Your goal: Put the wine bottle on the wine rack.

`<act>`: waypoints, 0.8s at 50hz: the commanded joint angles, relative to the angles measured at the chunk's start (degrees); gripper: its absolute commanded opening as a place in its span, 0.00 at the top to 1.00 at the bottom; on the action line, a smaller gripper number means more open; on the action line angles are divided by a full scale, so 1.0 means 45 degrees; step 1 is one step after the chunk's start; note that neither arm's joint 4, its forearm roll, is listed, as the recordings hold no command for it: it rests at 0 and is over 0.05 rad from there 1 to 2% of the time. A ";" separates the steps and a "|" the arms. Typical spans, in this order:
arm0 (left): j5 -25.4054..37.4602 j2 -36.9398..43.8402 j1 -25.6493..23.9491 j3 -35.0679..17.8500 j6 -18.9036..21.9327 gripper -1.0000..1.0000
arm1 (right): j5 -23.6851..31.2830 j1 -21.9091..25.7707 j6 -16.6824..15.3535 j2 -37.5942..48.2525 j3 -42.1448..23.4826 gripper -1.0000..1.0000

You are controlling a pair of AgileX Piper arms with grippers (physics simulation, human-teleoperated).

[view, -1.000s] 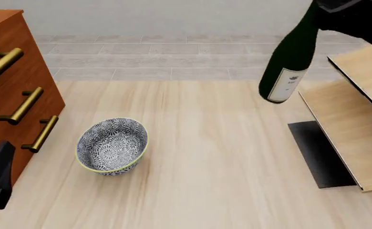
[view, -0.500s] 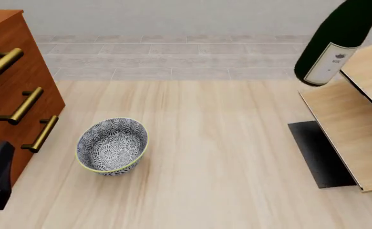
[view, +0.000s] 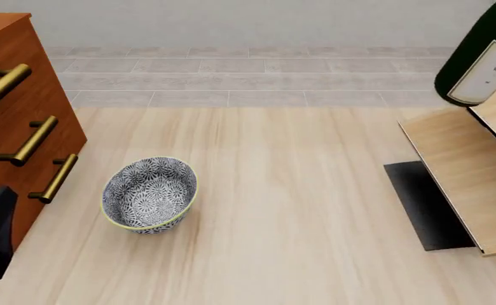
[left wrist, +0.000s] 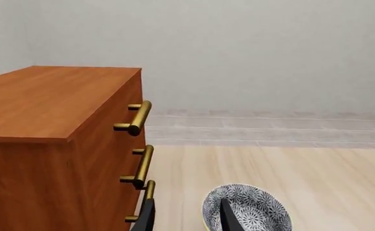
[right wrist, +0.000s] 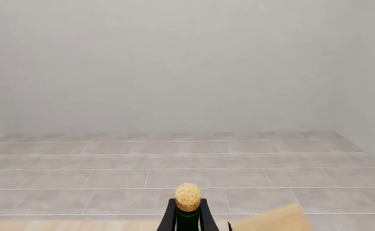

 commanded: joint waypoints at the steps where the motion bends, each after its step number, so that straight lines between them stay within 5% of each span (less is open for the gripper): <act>1: 0.0004 -0.0065 -0.0045 0.0050 0.0011 0.00 | 0.0471 -0.0776 0.0311 -0.0159 -0.0528 1.00; 23: -0.0214 0.0031 -0.0150 0.0272 -0.0044 0.00 | 0.0945 -0.2266 0.1299 -0.0285 -0.0303 1.00; 28: -0.0205 -0.0007 -0.0148 0.0291 -0.0060 0.00 | 0.0818 -0.2582 0.2154 -0.0410 -0.0110 1.00; 40: -0.0102 -0.0189 -0.0137 0.0392 -0.0085 0.00 | 0.0782 -0.3086 0.2935 -0.0412 0.0028 1.00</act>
